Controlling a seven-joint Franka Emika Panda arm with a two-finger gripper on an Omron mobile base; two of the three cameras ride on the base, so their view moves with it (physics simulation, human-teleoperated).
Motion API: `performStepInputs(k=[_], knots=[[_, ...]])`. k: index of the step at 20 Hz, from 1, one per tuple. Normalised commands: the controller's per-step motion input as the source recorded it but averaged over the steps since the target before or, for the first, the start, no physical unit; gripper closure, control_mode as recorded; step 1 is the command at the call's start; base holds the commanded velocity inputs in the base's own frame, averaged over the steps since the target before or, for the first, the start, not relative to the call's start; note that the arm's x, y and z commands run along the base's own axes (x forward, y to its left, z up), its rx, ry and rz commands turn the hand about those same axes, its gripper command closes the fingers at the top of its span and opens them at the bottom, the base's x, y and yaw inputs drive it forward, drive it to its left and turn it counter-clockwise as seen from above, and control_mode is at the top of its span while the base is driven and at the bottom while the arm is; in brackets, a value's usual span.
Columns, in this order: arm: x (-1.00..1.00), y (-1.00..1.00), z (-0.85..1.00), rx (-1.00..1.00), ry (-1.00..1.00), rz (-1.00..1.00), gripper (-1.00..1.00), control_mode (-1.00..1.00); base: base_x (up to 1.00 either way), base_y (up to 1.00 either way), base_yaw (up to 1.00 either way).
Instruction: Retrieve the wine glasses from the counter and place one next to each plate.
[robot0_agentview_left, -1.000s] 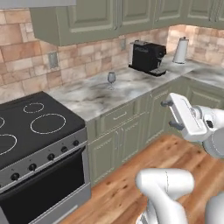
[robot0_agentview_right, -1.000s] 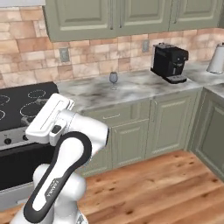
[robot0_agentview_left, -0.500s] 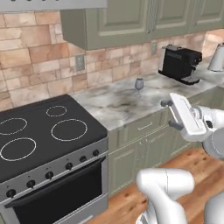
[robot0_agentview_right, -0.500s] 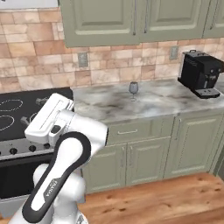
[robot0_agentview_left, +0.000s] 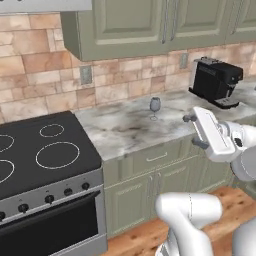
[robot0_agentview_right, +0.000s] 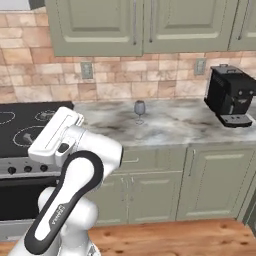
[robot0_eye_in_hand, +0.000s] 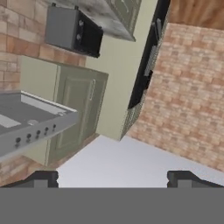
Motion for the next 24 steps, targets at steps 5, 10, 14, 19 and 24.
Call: performStepInputs(k=[5,10,14,19,24], knots=[[0.0,0.0,0.0,0.0,0.0,0.0,-1.0,1.0,0.14,-0.96,0.32],[0.0,0.0,0.0,0.0,0.0,0.0,-1.0,1.0,0.25,-0.7,0.23],[0.0,0.0,0.0,0.0,0.0,0.0,-1.0,1.0,0.23,-0.03,-0.03],[0.0,0.0,0.0,0.0,0.0,0.0,-1.0,1.0,0.62,0.0,-0.12],[0.0,0.0,0.0,0.0,0.0,0.0,-1.0,1.0,0.92,0.0,-0.1]])
